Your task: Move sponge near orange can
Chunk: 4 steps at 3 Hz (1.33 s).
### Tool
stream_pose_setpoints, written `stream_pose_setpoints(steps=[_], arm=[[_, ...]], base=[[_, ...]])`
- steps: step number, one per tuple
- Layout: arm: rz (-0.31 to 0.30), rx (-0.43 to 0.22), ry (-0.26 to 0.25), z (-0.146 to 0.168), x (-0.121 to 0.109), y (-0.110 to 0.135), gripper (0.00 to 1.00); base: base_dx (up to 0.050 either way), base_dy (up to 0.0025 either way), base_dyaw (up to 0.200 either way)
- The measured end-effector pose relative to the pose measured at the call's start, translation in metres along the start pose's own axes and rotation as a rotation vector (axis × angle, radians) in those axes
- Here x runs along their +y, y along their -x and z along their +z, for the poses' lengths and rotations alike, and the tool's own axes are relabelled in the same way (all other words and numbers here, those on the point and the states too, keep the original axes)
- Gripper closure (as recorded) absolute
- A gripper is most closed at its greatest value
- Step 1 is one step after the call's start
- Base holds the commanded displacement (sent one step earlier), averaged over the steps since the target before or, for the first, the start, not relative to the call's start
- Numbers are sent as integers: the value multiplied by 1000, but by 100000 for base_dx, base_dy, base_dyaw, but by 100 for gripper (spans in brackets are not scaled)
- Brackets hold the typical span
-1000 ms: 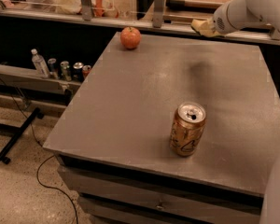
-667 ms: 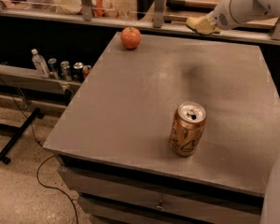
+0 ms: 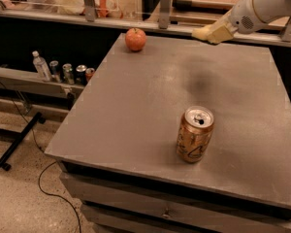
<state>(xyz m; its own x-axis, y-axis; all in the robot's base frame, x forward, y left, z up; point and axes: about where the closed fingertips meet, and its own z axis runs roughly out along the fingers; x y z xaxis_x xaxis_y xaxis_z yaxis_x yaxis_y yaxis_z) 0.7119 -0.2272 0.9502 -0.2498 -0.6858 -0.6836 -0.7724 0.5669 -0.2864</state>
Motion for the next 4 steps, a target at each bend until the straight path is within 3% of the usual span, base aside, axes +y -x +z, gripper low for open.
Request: stream_pose_setpoints(steps=[2, 4], arm=[[-34, 72, 121, -38, 54, -40, 100], [-73, 82, 226, -84, 108, -60, 100]], base=[[0, 0, 0], [0, 0, 0]])
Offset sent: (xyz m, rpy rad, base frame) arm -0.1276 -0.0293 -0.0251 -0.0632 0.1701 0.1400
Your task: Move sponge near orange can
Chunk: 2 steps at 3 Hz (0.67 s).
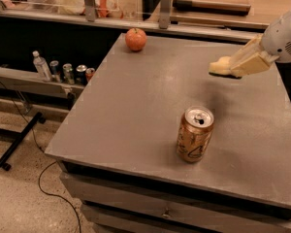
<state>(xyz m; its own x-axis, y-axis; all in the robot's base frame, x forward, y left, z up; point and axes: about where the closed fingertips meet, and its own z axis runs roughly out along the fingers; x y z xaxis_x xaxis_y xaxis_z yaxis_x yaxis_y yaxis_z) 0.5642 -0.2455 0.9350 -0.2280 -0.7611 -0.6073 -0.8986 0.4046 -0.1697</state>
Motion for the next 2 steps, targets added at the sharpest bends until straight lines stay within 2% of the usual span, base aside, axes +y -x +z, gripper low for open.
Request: stream_pose_setpoints(steps=[1, 2], arm=[[-1, 1, 5, -1, 2, -1, 100], [-46, 21, 29, 3, 3, 1, 100]], base=[[0, 0, 0], [0, 0, 0]])
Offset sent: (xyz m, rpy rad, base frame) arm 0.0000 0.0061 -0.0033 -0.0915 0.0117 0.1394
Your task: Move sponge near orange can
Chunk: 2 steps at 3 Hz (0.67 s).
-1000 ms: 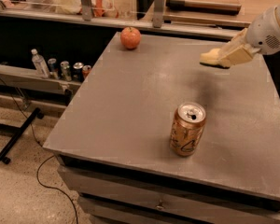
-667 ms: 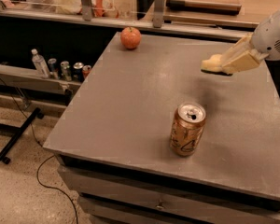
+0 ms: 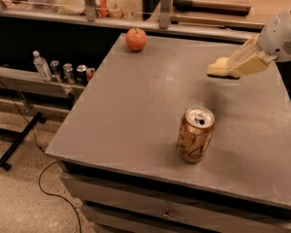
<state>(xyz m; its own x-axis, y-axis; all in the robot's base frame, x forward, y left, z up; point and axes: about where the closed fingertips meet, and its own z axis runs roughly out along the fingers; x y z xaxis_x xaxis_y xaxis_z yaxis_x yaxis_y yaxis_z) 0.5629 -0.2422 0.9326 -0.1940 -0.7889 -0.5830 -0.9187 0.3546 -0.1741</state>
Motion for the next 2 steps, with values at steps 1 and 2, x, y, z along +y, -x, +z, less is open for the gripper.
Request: stream_pose_setpoints(steps=[1, 2], arm=[[-78, 28, 49, -5, 12, -8, 100], [-137, 50, 77, -12, 26, -18, 100]], base=[[0, 0, 0], [0, 0, 0]])
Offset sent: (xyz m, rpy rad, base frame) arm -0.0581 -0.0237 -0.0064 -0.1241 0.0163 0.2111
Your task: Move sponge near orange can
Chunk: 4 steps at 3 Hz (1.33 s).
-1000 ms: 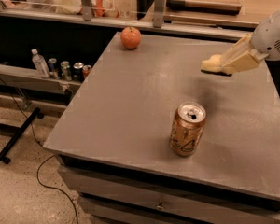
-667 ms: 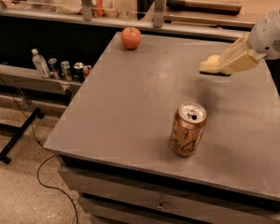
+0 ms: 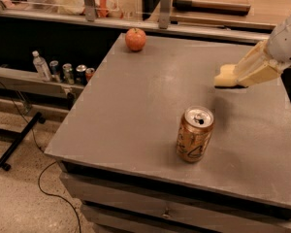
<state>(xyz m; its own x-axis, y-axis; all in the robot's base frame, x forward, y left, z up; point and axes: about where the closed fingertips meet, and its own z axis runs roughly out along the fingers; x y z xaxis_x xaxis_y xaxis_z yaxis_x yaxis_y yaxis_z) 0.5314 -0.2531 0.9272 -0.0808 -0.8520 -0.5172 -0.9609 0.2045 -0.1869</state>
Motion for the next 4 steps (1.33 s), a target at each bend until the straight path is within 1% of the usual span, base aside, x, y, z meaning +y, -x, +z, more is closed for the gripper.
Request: stream_pose_setpoints(steps=[1, 2, 4], arm=[[-62, 18, 23, -3, 19, -3, 100], [-126, 26, 66, 3, 39, 1, 100], [-230, 10, 162, 29, 75, 18, 100]], base=[[0, 0, 0], [0, 0, 0], [0, 0, 0]])
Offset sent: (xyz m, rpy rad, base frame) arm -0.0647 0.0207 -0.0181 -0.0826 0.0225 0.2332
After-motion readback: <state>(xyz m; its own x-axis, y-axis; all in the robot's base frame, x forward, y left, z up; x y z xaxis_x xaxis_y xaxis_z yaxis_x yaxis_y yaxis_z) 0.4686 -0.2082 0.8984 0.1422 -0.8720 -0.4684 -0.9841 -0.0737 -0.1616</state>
